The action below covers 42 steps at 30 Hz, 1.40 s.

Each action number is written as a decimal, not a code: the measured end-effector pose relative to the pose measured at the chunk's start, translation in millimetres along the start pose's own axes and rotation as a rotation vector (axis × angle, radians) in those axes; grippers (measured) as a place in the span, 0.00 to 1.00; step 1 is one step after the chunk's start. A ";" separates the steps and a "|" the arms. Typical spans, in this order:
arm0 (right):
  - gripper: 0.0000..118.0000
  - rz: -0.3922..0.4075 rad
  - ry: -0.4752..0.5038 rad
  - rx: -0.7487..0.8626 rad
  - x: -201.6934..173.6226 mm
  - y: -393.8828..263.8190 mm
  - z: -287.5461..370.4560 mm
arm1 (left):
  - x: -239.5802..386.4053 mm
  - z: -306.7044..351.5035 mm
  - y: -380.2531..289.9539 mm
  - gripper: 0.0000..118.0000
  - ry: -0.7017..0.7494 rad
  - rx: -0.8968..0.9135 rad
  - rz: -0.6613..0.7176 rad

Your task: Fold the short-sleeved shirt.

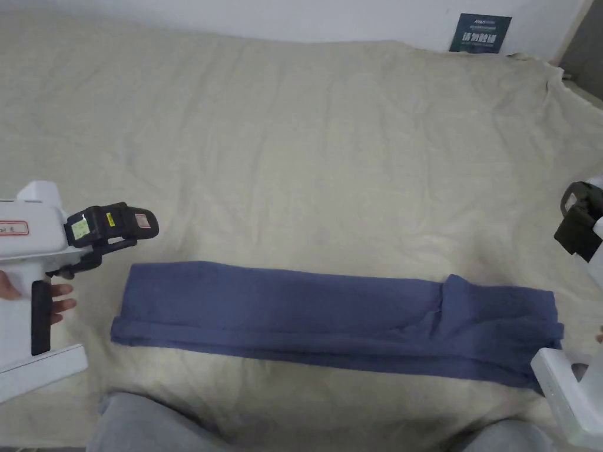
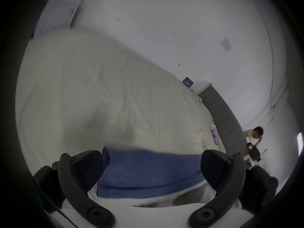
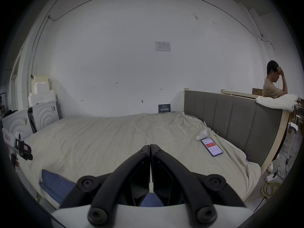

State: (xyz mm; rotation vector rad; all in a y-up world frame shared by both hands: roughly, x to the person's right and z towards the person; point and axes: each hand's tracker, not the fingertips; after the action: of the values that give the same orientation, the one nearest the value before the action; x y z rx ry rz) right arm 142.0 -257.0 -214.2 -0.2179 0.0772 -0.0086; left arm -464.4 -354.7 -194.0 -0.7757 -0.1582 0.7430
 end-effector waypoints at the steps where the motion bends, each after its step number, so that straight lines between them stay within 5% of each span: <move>1: 0.00 0.002 0.001 -0.004 -1.4 -0.6 -1.1 | -11.0 -4.9 -3.5 1.00 0.019 -0.038 0.030; 8: 0.00 0.035 -0.008 -0.026 -8.4 -1.4 -6.5 | -51.6 -32.2 -26.5 1.00 0.045 -0.197 0.094; 13: 0.00 0.041 -0.015 -0.049 -9.2 -4.9 -10.5 | -61.3 -50.3 -34.3 0.69 0.064 -0.168 0.136; 16: 0.00 0.044 -0.018 -0.063 -9.9 -7.7 -13.0 | -55.4 -51.2 -38.1 0.65 0.048 -0.140 0.125; 17: 0.00 0.044 -0.017 -0.068 -9.3 -9.1 -13.6 | -52.7 -52.0 -38.2 0.60 0.065 -0.137 0.109; 19: 0.00 0.042 -0.011 -0.078 -10.3 -11.4 -16.2 | -48.5 -56.8 -39.9 0.07 0.141 -0.144 0.050; 22: 0.00 0.045 -0.009 -0.085 -12.7 -13.7 -17.2 | -37.2 -65.6 -49.1 0.04 0.084 -0.175 0.056; 26: 0.00 0.047 -0.001 -0.088 -12.1 -14.2 -17.1 | -9.5 -64.4 -41.9 0.01 0.245 -0.170 0.010; 31: 0.00 0.030 0.001 -0.073 -6.8 -10.4 -13.8 | 7.5 -27.6 -24.4 0.00 0.259 -0.047 0.107; 42: 0.00 -0.016 -0.023 -0.036 16.3 -3.4 0.7 | 163.0 -12.9 -17.1 0.00 0.161 0.015 -0.274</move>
State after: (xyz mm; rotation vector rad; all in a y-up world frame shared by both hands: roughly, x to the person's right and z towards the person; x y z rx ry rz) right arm 158.3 -260.5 -214.0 -0.2541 0.0530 -0.0202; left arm -329.6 -262.6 -213.0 -0.7770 -0.1106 0.4199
